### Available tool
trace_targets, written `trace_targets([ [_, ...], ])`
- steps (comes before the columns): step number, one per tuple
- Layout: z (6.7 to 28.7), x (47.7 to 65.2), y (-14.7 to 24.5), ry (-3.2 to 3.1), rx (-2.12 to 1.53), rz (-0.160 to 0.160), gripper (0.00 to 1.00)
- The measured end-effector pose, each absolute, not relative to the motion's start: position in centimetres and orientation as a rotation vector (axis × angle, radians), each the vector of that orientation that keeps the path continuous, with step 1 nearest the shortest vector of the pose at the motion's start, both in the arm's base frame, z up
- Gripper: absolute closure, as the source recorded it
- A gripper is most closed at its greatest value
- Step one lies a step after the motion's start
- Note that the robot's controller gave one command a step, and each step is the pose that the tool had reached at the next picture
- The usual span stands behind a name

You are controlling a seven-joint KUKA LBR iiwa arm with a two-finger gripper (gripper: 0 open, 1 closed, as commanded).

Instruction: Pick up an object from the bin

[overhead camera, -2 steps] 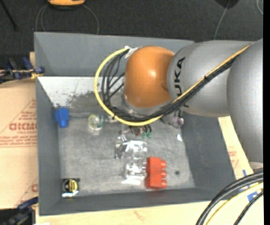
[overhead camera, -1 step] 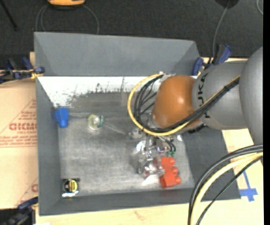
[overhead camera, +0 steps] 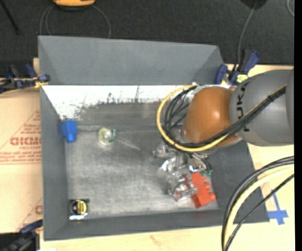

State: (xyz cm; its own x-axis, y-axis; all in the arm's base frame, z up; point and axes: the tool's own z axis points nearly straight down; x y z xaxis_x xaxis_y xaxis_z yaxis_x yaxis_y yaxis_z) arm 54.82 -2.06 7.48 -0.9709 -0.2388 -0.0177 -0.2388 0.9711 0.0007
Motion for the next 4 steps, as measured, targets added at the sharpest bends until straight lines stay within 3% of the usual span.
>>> trace_targets([
  [1, 12.0, 50.6, -5.4, 3.141, -0.048, 0.002, 0.00],
  [2, 8.0, 51.6, -6.0, 3.135, 0.131, 0.013, 0.00],
  [3, 8.1, 51.6, -6.1, 3.135, 0.130, 0.011, 1.00],
  [4, 19.3, 52.7, -6.9, 3.124, -0.208, -0.005, 1.00],
])
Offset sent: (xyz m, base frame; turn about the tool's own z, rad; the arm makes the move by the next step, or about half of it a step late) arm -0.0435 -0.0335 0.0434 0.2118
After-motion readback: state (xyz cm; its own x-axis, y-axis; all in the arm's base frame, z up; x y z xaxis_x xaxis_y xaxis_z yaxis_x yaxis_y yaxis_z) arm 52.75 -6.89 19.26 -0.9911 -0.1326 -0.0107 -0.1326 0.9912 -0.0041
